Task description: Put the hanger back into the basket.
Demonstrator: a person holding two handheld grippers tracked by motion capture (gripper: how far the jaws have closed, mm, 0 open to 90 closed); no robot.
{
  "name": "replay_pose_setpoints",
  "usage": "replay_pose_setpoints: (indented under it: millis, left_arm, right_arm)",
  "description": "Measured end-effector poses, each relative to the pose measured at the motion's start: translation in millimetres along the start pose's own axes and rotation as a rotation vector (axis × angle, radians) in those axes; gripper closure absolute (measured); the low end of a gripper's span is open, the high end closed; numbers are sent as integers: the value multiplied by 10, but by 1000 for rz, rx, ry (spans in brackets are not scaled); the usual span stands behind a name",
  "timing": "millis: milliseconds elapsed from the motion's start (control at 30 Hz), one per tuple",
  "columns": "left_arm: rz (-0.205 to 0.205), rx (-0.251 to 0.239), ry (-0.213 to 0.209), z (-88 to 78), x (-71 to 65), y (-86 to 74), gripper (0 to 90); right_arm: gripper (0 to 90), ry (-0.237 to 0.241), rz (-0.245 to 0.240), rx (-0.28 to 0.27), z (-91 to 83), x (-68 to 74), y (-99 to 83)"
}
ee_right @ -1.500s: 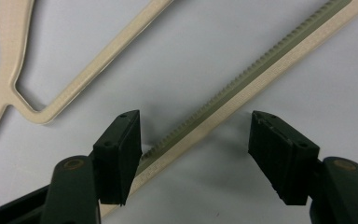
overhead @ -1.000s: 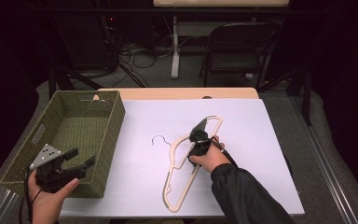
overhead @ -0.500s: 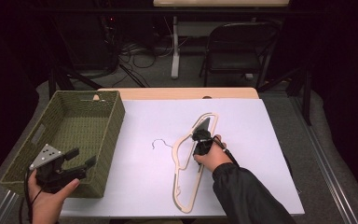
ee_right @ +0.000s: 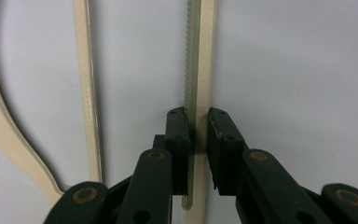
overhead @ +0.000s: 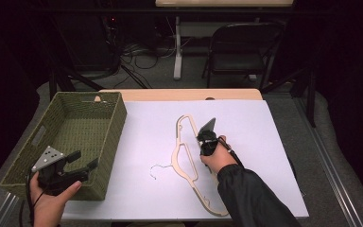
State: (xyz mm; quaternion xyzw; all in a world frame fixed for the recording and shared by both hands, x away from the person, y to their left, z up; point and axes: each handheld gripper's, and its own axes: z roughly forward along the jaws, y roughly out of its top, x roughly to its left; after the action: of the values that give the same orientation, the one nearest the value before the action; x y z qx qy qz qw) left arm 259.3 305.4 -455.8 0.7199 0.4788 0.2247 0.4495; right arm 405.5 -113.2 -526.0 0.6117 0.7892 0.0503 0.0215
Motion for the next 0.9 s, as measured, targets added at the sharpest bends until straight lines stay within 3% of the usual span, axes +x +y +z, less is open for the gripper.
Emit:
replay_pose_setpoints:
  millis: [167, 400, 433, 567, 700, 900]
  left_arm:
    - [3, 2, -1, 7, -12, -1, 266]
    - [11, 2, -8, 18, -42, 0, 267]
    - [9, 0, -10, 23, -49, 0, 268]
    - [16, 5, -16, 33, -71, 2, 268]
    - [17, 3, -23, 49, -98, 2, 268]
    - [23, 9, -28, 65, -120, -2, 269]
  right_arm:
    - [796, -11, -18, 17, -14, -25, 12]
    - [797, 16, -7, -1, -39, -35, 5]
    - [797, 60, 15, -69, 5, -37, -15]
    - [797, 18, -15, 21, -71, -55, 8]
    - [798, 62, 3, -17, -40, -68, -5]
    - [799, 66, -6, 5, -77, -75, -9]
